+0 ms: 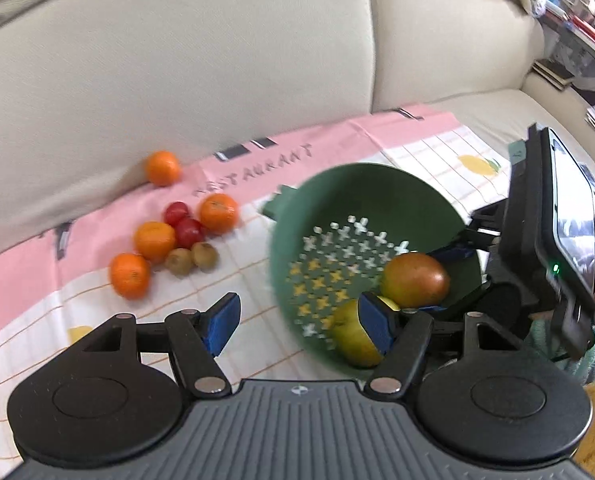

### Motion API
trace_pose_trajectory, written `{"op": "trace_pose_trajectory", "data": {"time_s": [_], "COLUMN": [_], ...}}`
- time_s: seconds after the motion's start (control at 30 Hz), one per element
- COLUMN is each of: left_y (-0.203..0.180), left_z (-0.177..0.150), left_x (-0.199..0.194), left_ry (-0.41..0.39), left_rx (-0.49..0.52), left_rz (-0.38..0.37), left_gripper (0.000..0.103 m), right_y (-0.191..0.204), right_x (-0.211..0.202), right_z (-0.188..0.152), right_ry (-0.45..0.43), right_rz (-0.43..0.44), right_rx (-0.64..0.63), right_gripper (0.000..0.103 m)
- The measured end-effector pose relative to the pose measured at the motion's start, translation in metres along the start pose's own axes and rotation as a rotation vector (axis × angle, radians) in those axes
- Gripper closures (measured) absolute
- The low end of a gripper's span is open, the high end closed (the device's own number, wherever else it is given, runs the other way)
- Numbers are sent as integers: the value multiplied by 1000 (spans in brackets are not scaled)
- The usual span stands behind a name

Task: Organize fruits
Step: 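Lower and open the left tool releasing the pear while the right tool releases the mango, then move both open tools back from the colander toward the mandarins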

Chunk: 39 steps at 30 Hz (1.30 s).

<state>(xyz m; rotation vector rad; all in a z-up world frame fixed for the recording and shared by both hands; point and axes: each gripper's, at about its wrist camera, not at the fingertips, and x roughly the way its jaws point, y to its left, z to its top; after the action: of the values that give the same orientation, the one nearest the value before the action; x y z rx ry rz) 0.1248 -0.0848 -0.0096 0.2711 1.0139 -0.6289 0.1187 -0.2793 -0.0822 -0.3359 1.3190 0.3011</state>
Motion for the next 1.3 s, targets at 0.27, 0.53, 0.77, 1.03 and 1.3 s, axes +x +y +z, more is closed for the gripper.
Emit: {"op": "trace_pose_trajectory", "data": {"time_s": [0.27,0.53,0.77,1.03,1.3], "left_y": [13,34,63,88,98], "left_z": [-9,-20,-29,-34,-31], "left_x": [-27,-43,-67,-77,-57], "left_ry": [-60,-69,-98,-136,-120], "left_rx": [13,19,5,8,96], "left_rz": [87,150,175,189,140], "left_gripper": [24,24,24,29,33], "right_y": [3,12,17,40,55], "right_x": [0,-24,-62,-76,-83], "right_z": [2,5,5,21,58], "right_ry": [13,-73,-252,-420,-482], "right_rz": [-50,-84,-74,31,72], "right_rx": [20,88,224,355,261], "right_gripper": [45,34,34,45,51]}}
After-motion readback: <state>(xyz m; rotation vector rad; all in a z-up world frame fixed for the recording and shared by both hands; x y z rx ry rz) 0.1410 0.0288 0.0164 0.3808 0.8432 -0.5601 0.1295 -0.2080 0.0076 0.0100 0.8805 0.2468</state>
